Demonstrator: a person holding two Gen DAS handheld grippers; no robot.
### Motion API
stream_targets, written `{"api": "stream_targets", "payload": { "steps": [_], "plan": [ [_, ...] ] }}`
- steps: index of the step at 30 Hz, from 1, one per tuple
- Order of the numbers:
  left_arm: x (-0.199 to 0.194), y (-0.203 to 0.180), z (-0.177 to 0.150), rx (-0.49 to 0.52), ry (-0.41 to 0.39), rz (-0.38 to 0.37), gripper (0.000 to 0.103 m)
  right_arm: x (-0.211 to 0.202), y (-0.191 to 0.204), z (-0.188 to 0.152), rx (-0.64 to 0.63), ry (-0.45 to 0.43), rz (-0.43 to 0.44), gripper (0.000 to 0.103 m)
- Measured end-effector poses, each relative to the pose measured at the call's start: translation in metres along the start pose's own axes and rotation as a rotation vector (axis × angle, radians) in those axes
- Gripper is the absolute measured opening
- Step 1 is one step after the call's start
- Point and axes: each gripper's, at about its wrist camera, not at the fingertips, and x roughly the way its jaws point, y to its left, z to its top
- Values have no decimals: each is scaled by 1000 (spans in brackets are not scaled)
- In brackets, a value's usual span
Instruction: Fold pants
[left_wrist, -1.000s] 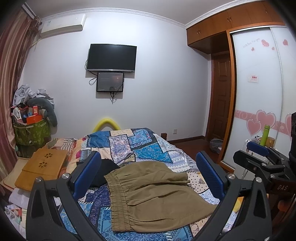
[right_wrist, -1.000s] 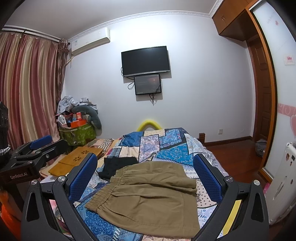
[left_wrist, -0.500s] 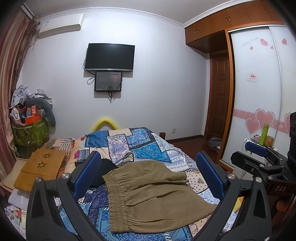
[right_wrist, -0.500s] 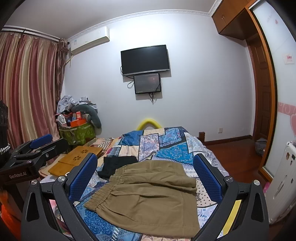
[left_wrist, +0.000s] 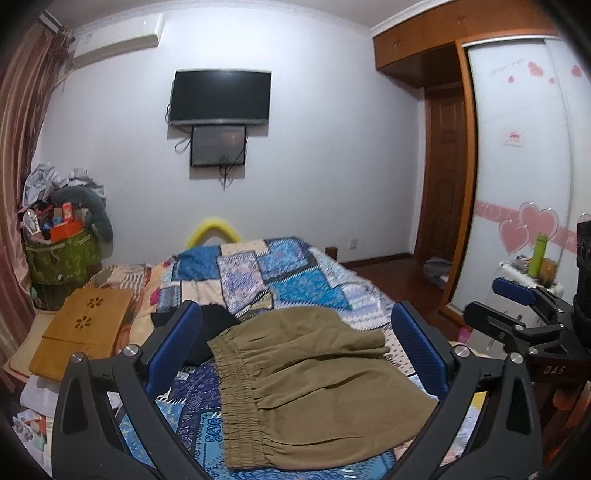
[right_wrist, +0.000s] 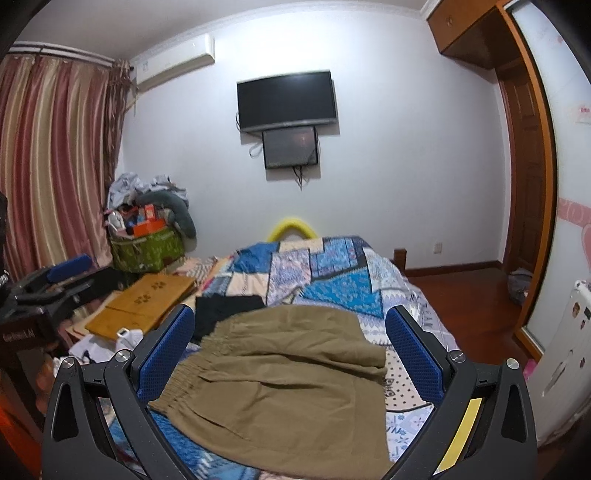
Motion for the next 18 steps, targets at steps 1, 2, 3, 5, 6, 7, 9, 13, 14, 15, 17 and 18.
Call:
{"api": "stream_targets", "payload": {
  "steps": [1,2,3,5,6,7,9,13,14,15,17,18],
  "plan": [
    [11,4,-1,3,20,12,103,5,-4,-2,1,11,-3,103],
    [21,7,-3,7,36,26,103,15,-11,-5,4,33,-11,103],
    [35,13,-5,9,62,55,103,20,-15,-8,4,48,-16,103],
    [57,25,-11,6,107,97,103,40,-27,-17,2,102,-34,103],
    [67,30,-13,4,127,110,103,45,-31,-21,0,118,-40,103],
    [84,40,-20,-3,163,125,103,54,-36,-26,-3,146,-44,103],
    [105,51,-29,-16,215,133,103,68,-44,-35,-9,194,-50,103],
    [153,79,-53,-54,348,139,103,100,-61,-54,-21,308,-54,103],
    [163,82,-57,-58,375,139,103,104,-65,-57,-17,332,-50,103],
    [172,87,-62,-62,401,140,103,108,-69,-59,-12,354,-43,103],
    [192,97,-73,-66,458,139,103,121,-78,-64,-2,397,-46,103],
    [203,103,-79,-75,490,122,103,129,-83,-66,0,414,-45,103]
  ]
}}
